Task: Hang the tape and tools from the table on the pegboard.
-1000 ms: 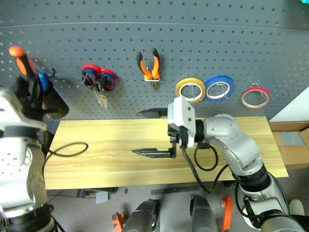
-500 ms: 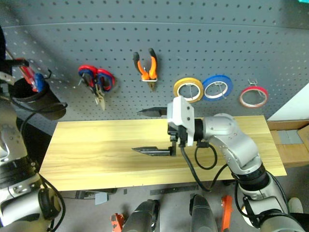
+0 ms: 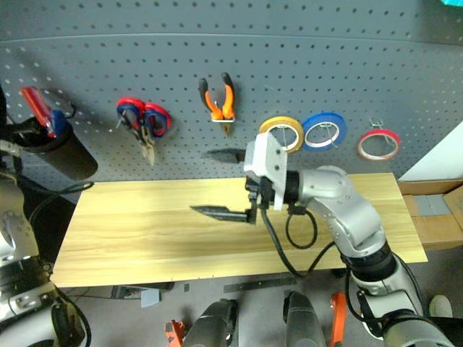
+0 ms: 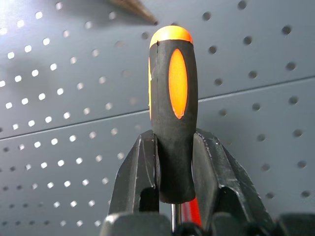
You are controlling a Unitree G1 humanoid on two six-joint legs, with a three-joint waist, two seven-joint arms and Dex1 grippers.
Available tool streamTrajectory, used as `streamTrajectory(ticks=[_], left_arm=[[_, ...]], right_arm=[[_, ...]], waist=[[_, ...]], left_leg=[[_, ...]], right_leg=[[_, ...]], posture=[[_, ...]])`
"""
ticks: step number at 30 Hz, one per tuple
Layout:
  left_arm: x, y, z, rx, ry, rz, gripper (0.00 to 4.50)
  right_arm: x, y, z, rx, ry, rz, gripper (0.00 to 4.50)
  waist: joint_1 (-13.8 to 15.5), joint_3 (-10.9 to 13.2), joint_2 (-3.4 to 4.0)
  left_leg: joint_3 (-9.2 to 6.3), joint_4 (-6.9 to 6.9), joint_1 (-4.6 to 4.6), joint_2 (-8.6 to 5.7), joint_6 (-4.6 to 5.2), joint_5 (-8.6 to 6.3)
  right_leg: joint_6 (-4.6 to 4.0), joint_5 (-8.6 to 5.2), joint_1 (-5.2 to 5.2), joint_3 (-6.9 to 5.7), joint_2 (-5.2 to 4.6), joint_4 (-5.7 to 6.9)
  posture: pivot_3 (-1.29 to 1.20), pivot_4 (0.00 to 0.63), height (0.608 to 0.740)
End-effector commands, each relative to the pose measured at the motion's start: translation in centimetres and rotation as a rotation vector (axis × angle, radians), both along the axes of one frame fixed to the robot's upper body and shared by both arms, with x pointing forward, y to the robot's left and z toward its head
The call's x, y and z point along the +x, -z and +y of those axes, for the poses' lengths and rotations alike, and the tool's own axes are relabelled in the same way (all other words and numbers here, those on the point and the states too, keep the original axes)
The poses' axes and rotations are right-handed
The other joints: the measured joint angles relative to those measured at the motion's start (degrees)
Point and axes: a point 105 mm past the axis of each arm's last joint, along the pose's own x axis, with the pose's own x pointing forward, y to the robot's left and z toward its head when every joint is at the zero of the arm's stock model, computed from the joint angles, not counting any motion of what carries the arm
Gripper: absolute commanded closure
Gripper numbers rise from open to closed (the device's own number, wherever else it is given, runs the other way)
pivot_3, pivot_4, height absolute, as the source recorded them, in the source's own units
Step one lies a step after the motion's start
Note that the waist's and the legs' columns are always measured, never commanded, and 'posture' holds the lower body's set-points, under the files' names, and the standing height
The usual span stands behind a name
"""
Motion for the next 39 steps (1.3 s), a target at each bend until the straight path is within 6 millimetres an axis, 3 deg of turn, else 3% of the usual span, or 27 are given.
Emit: streamTrajectory(ticks=[1,15,22,28,33,36,39], left_arm=[[-1.0,-1.0,0.2,0.030,-0.027,-0.057,3.89],[-0.2,0.2,0.2,0.041,-0.033,-0.038,3.89],[0.3,0.6,0.0,0.034,-0.002,-0.034,3.89],[0.4,0.6,-0.5,0.036,0.007,-0.048,1.89],[0.0,-0.6,-0.8,0.044,-0.006,-0.094,0.10],[-0.5,-2.4,-1.6,0.054,0.001,-0.156,0.01],[-1.0,-4.7,-3.6,0.087,0.055,-0.219,0.01]], right_arm=[[0.5,-0.9,-0.4,0.009,0.054,-0.028,0.00],[1.2,-2.9,-0.4,0.083,0.144,-0.047,0.00],[0.9,-2.8,-0.3,0.081,0.132,-0.052,0.00],[0.9,-2.7,-0.3,0.070,0.127,-0.059,0.00],[1.0,-2.4,-0.5,0.061,0.133,-0.062,0.00],[1.0,-2.3,-0.9,0.064,0.136,-0.068,0.00],[1.0,-2.5,-1.5,0.081,0.138,-0.075,0.00]], waist=[[-0.01,-0.08,-0.10],[-0.96,-0.32,-0.15],[-1.24,-0.80,-0.15],[-1.29,-1.33,-0.16],[-1.32,-1.64,-0.17],[-1.35,-2.01,-0.20],[-1.29,-2.29,-0.34]], left_leg=[[0.00,0.00,0.00,0.00,0.00,0.00],[0.03,0.01,0.01,-0.01,-0.01,0.00],[0.03,0.02,0.01,-0.01,-0.01,0.01],[0.02,0.04,0.02,-0.01,-0.01,0.01],[0.02,0.06,0.03,-0.01,-0.03,0.02],[0.03,0.08,0.04,-0.01,-0.03,0.02],[-0.01,0.13,0.01,-0.01,-0.04,0.02]], right_leg=[[0.00,0.00,0.00,0.00,-0.01,0.00],[-0.02,0.01,-0.02,-0.07,-0.02,0.05],[-0.02,0.02,-0.02,-0.09,-0.03,0.08],[-0.03,0.02,-0.02,-0.10,-0.03,0.11],[-0.04,0.02,-0.02,-0.11,-0.03,0.16],[-0.04,0.02,-0.02,-0.10,-0.03,0.18],[-0.05,0.03,-0.01,-0.14,-0.03,0.20]], posture=[[0.06,0.198,0.740],[0.04,0.193,0.740],[0.04,0.189,0.740],[0.03,0.185,0.740],[0.03,0.173,0.740],[0.03,0.162,0.740],[0.03,0.149,0.740]])
